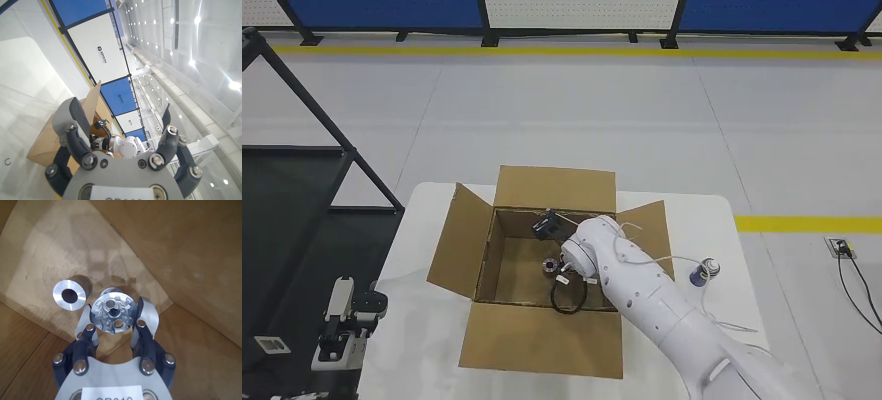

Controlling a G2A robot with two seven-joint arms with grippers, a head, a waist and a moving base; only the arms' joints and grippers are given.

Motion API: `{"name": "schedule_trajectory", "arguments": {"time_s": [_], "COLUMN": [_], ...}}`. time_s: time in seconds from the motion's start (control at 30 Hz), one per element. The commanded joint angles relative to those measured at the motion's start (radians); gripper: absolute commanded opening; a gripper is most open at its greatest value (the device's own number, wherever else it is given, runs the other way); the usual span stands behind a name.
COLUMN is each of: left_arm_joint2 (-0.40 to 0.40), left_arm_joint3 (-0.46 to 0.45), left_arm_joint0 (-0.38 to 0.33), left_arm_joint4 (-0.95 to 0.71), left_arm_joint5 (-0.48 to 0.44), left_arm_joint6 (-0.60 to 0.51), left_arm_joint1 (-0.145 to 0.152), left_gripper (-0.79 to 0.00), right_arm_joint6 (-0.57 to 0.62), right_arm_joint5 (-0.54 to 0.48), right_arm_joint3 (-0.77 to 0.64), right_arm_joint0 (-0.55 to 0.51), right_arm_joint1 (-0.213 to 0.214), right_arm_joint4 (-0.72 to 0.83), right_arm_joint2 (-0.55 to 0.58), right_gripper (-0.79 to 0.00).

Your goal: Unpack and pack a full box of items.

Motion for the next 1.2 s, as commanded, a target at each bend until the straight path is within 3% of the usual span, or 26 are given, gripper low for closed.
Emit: {"name": "schedule_trajectory", "arguments": {"time_s": [0.0,0.23,0.37,0.57,0.73,0.97,1.17], "left_arm_joint2": [0.0,0.0,0.0,0.0,0.0,0.0,0.0], "left_arm_joint3": [0.0,0.0,0.0,0.0,0.0,0.0,0.0], "left_arm_joint0": [0.0,0.0,0.0,0.0,0.0,0.0,0.0], "left_arm_joint4": [0.0,0.0,0.0,0.0,0.0,0.0,0.0], "left_arm_joint5": [0.0,0.0,0.0,0.0,0.0,0.0,0.0], "left_arm_joint6": [0.0,0.0,0.0,0.0,0.0,0.0,0.0], "left_arm_joint1": [0.0,0.0,0.0,0.0,0.0,0.0,0.0], "left_gripper": [0.0,0.0,0.0,0.0,0.0,0.0,0.0], "right_arm_joint6": [-0.007,0.022,0.071,0.109,0.072,0.02,-0.015], "right_arm_joint5": [-0.011,-0.049,-0.053,-0.109,-0.149,-0.056,-0.022], "right_arm_joint3": [-0.014,-0.227,-0.5,-0.97,-1.196,-1.467,-1.613], "right_arm_joint0": [-0.001,-0.062,-0.187,-0.466,-0.62,-0.821,-0.988], "right_arm_joint1": [0.007,0.071,0.134,0.213,0.24,0.265,0.281], "right_arm_joint4": [0.005,-0.034,-0.107,-0.179,-0.159,-0.227,-0.215], "right_arm_joint2": [0.018,0.121,0.228,0.422,0.523,0.659,0.795], "right_gripper": [-0.785,-0.785,-0.785,-0.785,-0.785,-0.785,-0.785]}}
